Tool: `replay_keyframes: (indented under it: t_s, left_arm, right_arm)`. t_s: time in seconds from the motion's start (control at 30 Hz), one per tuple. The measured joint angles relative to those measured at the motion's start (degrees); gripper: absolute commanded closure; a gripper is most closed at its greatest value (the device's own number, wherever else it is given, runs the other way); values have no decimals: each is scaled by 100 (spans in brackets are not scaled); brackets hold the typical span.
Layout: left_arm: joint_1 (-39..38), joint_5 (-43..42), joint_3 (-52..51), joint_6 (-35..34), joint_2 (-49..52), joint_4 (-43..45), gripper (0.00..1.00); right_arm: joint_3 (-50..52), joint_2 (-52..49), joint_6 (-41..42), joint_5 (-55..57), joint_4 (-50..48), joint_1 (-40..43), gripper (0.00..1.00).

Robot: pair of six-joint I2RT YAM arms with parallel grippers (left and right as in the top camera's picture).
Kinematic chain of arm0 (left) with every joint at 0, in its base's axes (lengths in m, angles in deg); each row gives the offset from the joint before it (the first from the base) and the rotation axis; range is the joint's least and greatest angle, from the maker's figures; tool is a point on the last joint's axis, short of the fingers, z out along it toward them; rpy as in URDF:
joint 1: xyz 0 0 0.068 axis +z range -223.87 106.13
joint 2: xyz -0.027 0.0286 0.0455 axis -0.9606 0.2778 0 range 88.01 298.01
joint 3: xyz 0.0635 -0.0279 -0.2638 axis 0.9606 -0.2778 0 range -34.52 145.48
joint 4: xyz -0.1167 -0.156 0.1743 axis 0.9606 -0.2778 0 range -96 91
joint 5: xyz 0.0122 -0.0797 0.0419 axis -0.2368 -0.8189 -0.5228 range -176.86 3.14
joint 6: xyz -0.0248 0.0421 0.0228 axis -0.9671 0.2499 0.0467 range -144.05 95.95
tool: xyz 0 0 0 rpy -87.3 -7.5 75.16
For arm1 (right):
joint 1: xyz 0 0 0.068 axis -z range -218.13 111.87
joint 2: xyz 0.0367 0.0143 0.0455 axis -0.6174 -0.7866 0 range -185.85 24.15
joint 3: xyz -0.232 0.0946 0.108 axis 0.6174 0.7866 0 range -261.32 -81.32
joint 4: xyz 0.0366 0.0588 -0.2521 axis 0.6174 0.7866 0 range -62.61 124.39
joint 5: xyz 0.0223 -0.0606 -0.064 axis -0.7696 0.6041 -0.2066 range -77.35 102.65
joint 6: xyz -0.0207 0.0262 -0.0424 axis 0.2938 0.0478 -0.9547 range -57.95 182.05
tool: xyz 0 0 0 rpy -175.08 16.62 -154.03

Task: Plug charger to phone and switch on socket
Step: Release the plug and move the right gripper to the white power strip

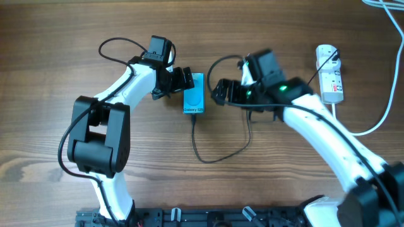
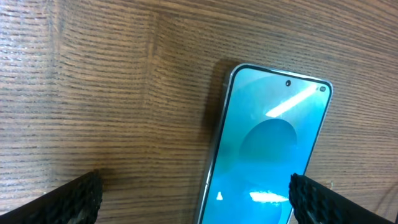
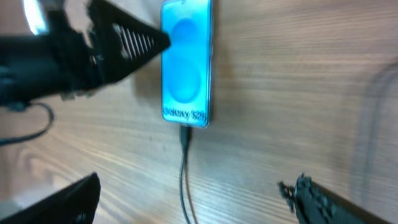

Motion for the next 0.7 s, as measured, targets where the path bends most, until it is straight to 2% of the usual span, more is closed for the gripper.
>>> replay_keyframes:
  t_s: [0.13, 0.43, 0.7]
  left_arm:
    - [0, 0, 0, 0, 0, 2, 0]
    - [0, 2, 0, 0, 0, 2, 0]
    - [0, 2, 0, 0, 0, 4, 0]
  right_arm:
    - [-901, 173, -155, 896, 1495, 262, 0]
    - [-1095, 201, -240, 2957, 2865, 1460, 0]
    - [-1095, 201, -103, 4017, 3676, 2225, 0]
